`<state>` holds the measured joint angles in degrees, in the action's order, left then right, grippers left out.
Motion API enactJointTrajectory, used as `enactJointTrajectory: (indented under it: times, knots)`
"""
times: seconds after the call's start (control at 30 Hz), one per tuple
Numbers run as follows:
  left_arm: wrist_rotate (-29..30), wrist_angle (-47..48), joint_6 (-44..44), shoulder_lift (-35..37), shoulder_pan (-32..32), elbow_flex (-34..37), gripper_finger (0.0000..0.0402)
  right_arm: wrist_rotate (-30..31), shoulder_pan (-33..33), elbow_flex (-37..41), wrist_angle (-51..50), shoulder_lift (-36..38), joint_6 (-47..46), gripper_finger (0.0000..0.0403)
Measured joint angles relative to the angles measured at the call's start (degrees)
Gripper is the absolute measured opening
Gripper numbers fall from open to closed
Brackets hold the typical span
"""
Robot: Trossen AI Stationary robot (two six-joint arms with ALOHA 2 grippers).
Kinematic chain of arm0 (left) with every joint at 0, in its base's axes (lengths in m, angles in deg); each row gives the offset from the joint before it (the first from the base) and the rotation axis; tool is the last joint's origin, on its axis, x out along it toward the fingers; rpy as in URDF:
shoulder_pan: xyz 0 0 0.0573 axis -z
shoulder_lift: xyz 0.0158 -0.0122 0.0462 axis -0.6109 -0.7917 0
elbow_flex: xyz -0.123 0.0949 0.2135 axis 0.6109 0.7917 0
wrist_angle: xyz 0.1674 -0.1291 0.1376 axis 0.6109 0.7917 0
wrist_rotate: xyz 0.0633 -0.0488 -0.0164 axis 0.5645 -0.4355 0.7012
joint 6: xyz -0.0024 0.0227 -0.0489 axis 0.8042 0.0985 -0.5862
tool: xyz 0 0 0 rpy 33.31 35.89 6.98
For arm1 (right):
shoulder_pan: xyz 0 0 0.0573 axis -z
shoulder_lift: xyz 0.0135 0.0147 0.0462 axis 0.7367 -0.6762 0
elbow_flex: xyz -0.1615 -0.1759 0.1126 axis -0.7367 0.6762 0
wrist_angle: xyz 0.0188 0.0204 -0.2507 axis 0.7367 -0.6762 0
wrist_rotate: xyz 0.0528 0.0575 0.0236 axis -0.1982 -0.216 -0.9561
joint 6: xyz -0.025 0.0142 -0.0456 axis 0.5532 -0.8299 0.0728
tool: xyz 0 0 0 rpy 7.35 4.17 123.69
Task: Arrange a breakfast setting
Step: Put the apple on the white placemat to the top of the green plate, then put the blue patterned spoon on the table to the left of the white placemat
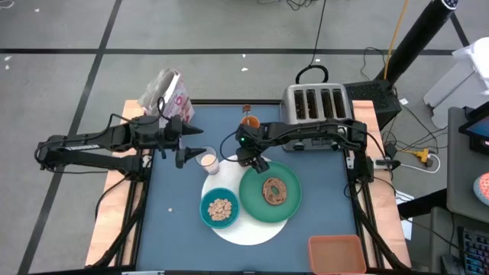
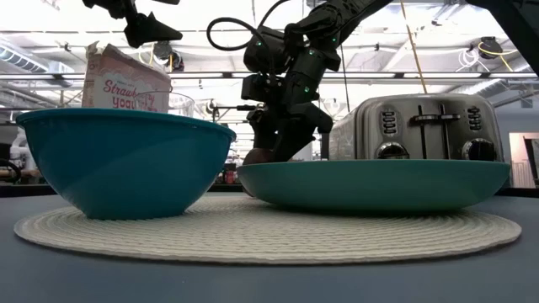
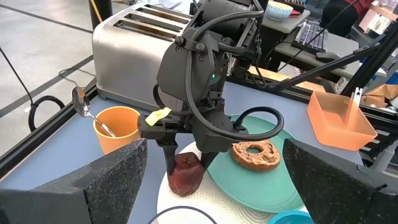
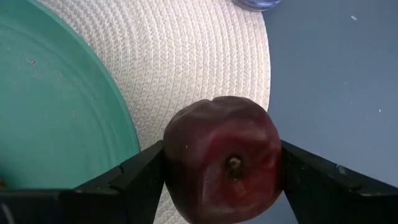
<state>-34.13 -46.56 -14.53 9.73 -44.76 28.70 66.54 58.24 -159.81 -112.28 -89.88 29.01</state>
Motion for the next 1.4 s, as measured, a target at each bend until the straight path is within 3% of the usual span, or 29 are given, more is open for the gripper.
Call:
enactJointTrajectory:
  times: [0.67, 1.03, 1.4]
  knots:
    - [0.0, 0.0, -0.2, 0.0, 0.0, 0.0, 0.0379, 0.0, 0.0, 0.0, 0.4, 0.0, 0.0, 0.0281]
    - [0.0, 0.0, -0.1, 0.0, 0.0, 0.0, 0.0379, 0.1, 0.0, 0.0, 0.7, -0.1, 0.0, 0.0352]
    - [0.0, 0.0, 0.0, 0.0, 0.0, 0.0, 0.0379, 0.1, 0.0, 0.0, 4.5, -0.1, 0.0, 0.0361]
